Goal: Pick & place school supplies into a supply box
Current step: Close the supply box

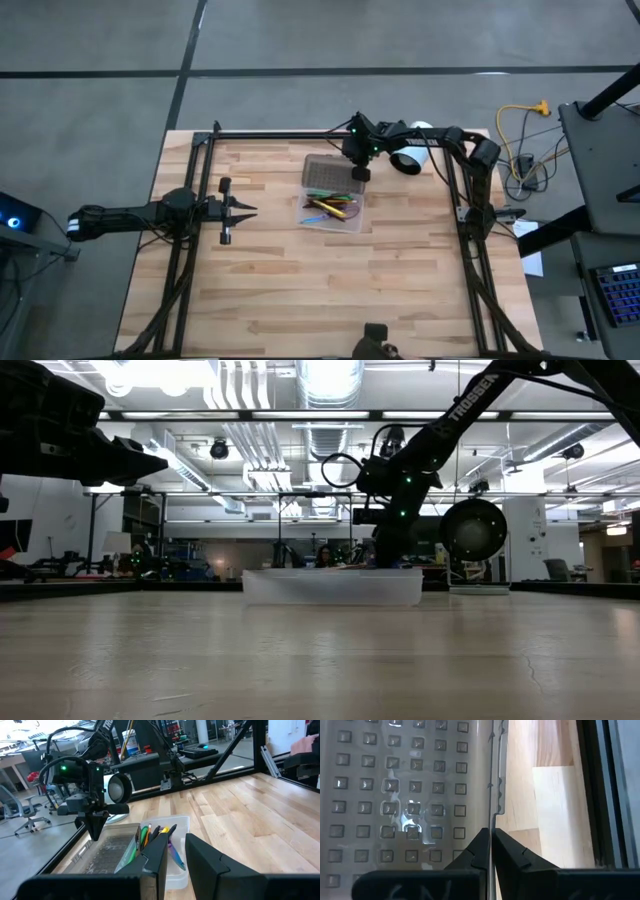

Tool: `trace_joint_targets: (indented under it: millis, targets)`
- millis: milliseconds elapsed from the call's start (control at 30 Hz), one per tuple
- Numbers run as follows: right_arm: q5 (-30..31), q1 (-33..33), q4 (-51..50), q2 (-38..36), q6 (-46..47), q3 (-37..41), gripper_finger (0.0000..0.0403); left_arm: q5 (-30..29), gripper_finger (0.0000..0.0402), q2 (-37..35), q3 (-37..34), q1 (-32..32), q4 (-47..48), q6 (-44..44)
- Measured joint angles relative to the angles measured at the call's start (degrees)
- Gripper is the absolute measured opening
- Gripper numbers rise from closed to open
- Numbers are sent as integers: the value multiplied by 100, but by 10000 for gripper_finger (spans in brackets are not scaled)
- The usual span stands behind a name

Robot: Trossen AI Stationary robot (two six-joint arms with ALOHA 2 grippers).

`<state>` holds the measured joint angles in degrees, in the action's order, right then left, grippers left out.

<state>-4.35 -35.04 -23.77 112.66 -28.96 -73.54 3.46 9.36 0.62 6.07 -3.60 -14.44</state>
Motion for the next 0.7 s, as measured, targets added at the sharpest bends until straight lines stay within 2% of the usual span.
trace_joint_targets:
  millis: [500,700]
  targets:
    - [246,289,-5,-159,-21,-7,8,0,54,-1,0,2,0,2]
    - [676,528,-5,-192,-35,-4,8,2,54,1,0,1,0,0]
